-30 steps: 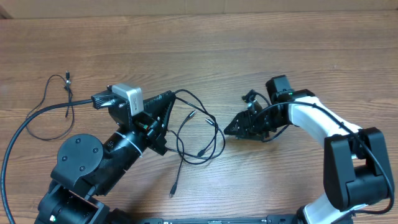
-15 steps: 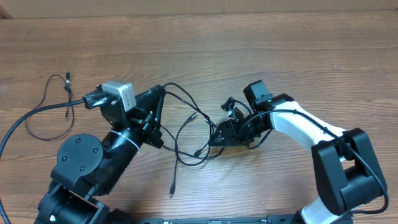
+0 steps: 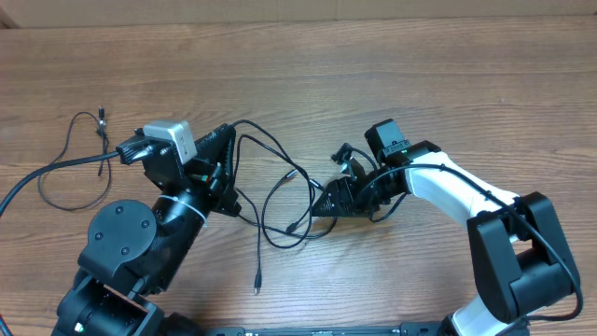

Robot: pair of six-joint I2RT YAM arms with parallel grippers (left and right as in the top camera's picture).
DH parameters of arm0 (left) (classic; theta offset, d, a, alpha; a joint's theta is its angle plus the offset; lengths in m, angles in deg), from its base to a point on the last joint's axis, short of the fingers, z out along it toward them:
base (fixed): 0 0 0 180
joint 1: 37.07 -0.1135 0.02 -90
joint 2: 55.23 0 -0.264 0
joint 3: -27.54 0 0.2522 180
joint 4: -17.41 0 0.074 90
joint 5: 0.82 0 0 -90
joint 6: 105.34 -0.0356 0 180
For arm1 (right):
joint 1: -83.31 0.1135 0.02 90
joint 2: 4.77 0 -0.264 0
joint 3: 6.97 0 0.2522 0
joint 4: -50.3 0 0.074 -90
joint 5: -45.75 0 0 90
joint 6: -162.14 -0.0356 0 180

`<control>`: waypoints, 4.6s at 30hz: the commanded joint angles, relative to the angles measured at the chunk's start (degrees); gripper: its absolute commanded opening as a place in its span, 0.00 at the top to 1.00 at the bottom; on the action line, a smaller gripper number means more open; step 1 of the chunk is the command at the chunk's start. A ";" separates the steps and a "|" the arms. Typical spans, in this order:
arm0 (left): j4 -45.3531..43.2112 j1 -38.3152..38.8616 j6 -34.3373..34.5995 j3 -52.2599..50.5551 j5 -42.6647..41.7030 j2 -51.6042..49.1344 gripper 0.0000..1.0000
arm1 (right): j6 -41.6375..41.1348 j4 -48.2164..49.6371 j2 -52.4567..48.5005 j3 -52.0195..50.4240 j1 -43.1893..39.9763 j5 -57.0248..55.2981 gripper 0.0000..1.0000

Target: Untangle cables

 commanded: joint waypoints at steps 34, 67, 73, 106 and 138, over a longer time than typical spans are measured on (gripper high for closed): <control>0.81 -0.26 0.85 1.29 0.94 0.44 0.96 | -8.98 2.23 -0.28 -0.70 4.83 -0.74 0.54; 0.81 -0.26 0.81 1.29 2.95 0.39 0.96 | -14.80 -2.91 0.57 1.79 1.29 -17.66 0.57; 0.81 -0.26 0.85 1.29 2.91 0.20 0.96 | -0.11 -7.56 1.09 1.86 0.83 -3.23 0.42; -2.23 -0.26 0.70 1.29 2.73 -2.80 0.96 | -30.56 9.77 0.96 1.60 10.58 -37.83 0.96; -28.17 -0.26 -10.62 1.29 31.43 6.25 0.96 | -35.52 12.87 0.96 1.60 1.57 -50.56 0.95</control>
